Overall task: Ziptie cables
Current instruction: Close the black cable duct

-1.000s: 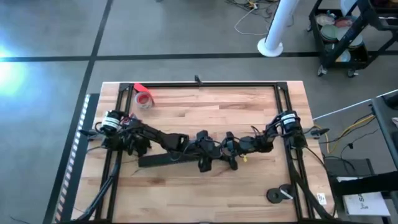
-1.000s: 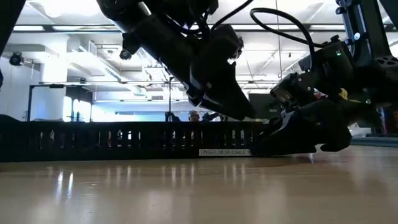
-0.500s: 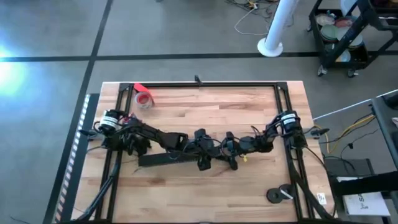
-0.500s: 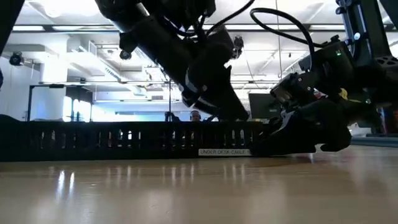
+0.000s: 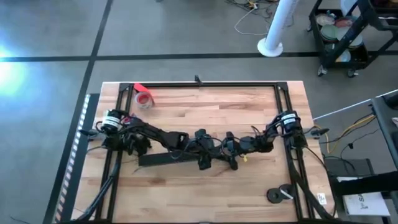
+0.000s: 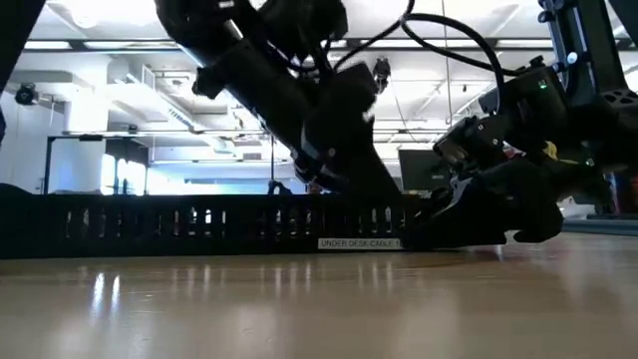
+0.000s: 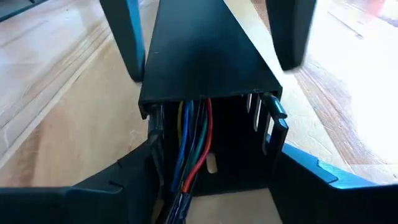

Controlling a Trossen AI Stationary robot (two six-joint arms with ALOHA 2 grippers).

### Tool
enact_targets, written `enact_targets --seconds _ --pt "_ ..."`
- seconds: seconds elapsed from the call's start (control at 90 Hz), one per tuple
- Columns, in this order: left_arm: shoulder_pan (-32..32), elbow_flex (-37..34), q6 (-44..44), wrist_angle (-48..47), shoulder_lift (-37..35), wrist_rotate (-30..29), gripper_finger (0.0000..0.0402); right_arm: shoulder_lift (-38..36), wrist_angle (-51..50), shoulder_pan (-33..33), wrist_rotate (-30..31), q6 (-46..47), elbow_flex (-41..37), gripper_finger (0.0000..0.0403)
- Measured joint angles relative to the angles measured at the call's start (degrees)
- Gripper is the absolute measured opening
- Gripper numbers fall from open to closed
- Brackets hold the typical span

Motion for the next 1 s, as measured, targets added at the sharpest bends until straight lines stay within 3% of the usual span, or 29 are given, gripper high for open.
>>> enact_targets --seconds 0.811,1.0 --pt "0.14 0.37 0.44 1.65 0.76 0.47 0.0308 0.00 -0.03 0.00 -0.01 0.08 0.04 0.0235" --pt "0.38 0.37 1.02 4.77 0.77 0.17 0.0251 0.00 -0.03 0.00 -0.02 0.10 0.07 0.0233"
